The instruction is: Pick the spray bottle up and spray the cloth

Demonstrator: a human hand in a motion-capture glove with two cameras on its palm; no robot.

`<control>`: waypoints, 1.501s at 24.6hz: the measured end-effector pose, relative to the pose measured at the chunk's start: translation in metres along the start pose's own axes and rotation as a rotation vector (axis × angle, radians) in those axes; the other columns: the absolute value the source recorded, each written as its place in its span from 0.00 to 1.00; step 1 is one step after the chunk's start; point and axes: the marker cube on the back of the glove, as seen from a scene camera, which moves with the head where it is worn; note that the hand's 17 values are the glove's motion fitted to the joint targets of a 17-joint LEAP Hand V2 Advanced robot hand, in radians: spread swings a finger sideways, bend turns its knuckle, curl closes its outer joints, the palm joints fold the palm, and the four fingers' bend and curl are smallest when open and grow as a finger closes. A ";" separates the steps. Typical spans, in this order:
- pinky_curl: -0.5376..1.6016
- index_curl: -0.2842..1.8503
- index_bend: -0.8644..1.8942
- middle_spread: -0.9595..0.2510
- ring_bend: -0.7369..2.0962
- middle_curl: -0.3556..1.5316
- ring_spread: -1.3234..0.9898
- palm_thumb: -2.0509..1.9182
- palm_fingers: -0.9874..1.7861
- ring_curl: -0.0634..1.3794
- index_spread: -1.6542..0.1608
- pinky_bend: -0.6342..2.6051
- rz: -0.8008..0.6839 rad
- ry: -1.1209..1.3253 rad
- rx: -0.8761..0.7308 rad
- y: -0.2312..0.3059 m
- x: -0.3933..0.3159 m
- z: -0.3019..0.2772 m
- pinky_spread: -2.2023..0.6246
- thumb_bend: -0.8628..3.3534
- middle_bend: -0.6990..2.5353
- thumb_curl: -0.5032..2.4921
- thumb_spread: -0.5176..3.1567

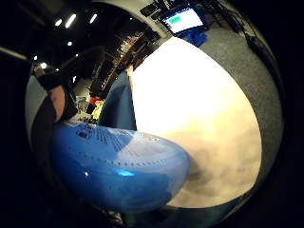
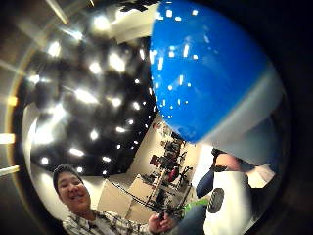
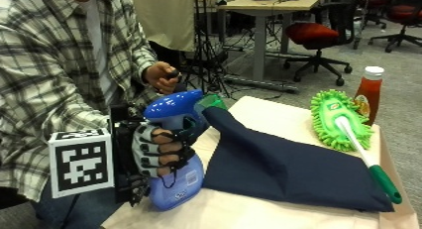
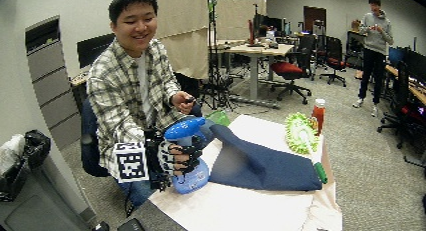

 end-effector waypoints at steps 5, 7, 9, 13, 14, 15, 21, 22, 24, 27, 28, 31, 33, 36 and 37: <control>0.42 0.32 0.38 0.69 0.43 0.42 0.50 0.78 0.82 0.31 0.77 0.31 -0.007 0.015 0.084 -0.008 0.000 0.003 0.76 0.20 0.34 0.37 0.29; 0.42 0.33 0.39 0.68 0.43 0.43 0.50 0.78 0.85 0.32 0.76 0.30 0.003 0.024 0.134 -0.013 0.001 0.004 0.76 0.20 0.36 0.38 0.27; 0.43 0.34 0.40 0.68 0.43 0.44 0.50 0.78 0.86 0.32 0.76 0.30 0.014 0.032 0.169 -0.016 0.002 0.004 0.75 0.20 0.37 0.38 0.25; 0.43 0.36 0.43 0.68 0.44 0.45 0.50 0.79 0.87 0.33 0.77 0.31 0.009 0.031 0.187 -0.017 0.003 0.004 0.74 0.20 0.38 0.39 0.22; 0.43 0.36 0.43 0.68 0.44 0.45 0.49 0.79 0.87 0.33 0.77 0.31 0.006 0.030 0.190 -0.016 0.003 0.004 0.74 0.20 0.38 0.39 0.22; 0.43 0.36 0.43 0.68 0.44 0.45 0.49 0.79 0.87 0.34 0.77 0.31 0.003 0.029 0.194 -0.016 0.003 0.004 0.74 0.20 0.38 0.39 0.21; 0.44 0.38 0.45 0.68 0.45 0.45 0.49 0.79 0.86 0.35 0.77 0.32 -0.023 0.032 0.213 -0.016 0.002 0.003 0.73 0.20 0.39 0.40 0.18; 0.44 0.38 0.45 0.68 0.46 0.46 0.49 0.79 0.86 0.35 0.77 0.32 -0.026 0.033 0.209 -0.016 0.002 0.003 0.73 0.20 0.39 0.40 0.18; 0.45 0.38 0.45 0.68 0.46 0.46 0.49 0.79 0.86 0.35 0.77 0.32 -0.032 0.040 0.195 -0.017 0.001 0.004 0.73 0.20 0.40 0.40 0.17; 0.45 0.39 0.45 0.68 0.46 0.46 0.49 0.79 0.85 0.36 0.77 0.32 -0.054 0.065 0.158 -0.017 -0.005 0.005 0.73 0.20 0.40 0.40 0.16; 0.45 0.39 0.45 0.68 0.46 0.46 0.49 0.79 0.85 0.36 0.77 0.32 -0.062 0.075 0.143 -0.017 -0.008 0.006 0.73 0.20 0.40 0.41 0.16; 0.45 0.39 0.45 0.68 0.46 0.46 0.49 0.79 0.85 0.36 0.78 0.33 -0.097 0.110 0.111 -0.021 -0.019 0.007 0.73 0.20 0.40 0.41 0.15; 0.45 0.39 0.45 0.68 0.47 0.46 0.49 0.79 0.85 0.36 0.78 0.33 -0.142 0.143 0.109 -0.027 -0.029 0.009 0.73 0.20 0.40 0.41 0.15; 0.46 0.40 0.45 0.68 0.47 0.46 0.49 0.79 0.85 0.36 0.78 0.33 -0.196 0.203 0.110 -0.037 -0.047 0.014 0.73 0.20 0.40 0.41 0.15; 0.46 0.40 0.46 0.68 0.47 0.46 0.49 0.79 0.85 0.37 0.78 0.33 -0.213 0.224 0.102 -0.039 -0.053 0.017 0.73 0.20 0.40 0.41 0.15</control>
